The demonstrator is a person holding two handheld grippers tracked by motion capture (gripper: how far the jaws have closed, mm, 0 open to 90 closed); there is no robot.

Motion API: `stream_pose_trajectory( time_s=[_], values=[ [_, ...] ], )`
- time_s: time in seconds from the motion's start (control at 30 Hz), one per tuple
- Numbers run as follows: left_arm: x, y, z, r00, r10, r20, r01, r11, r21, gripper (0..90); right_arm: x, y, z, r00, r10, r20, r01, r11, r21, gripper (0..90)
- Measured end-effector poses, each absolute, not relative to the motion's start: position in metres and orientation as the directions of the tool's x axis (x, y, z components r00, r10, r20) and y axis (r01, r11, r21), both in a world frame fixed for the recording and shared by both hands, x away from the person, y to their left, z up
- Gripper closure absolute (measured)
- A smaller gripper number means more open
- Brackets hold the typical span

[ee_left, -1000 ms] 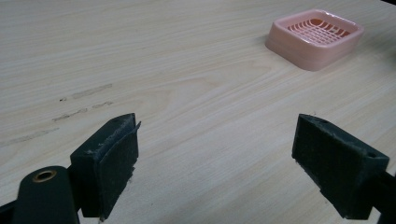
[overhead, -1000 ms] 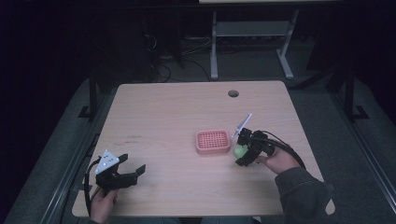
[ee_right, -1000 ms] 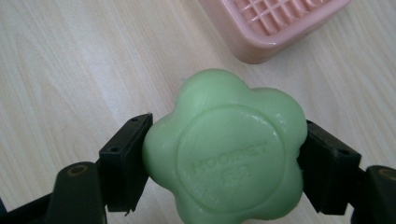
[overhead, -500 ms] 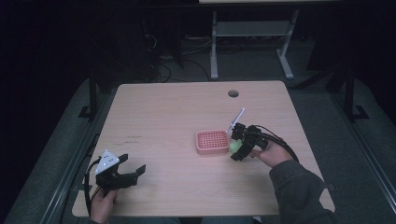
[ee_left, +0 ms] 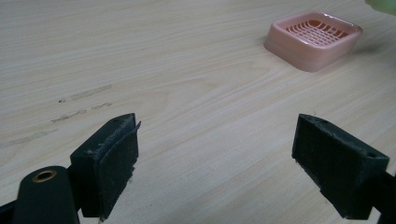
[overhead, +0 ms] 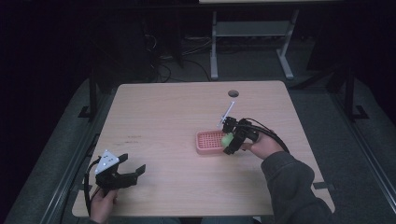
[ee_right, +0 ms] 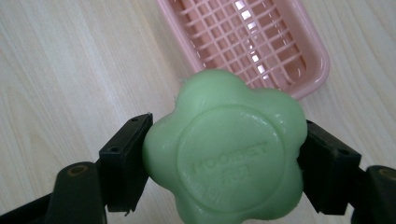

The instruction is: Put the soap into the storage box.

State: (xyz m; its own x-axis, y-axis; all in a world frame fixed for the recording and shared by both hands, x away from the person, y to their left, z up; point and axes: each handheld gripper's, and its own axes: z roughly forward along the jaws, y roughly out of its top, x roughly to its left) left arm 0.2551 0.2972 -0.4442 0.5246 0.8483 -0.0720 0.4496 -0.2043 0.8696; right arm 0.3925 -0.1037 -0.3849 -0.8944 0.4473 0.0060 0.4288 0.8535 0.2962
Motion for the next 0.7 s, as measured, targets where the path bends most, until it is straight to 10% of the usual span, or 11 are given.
stream_pose_trajectory(
  time_s=[0.7],
  values=[
    [0.255,0.297,-0.444,0.530,0.845,-0.073,0.445,-0.204,0.872,14.3,0.421,-0.067,-0.369,-0.906,0.423,0.003,0.403,0.860,0.313,25.9]
  ],
)
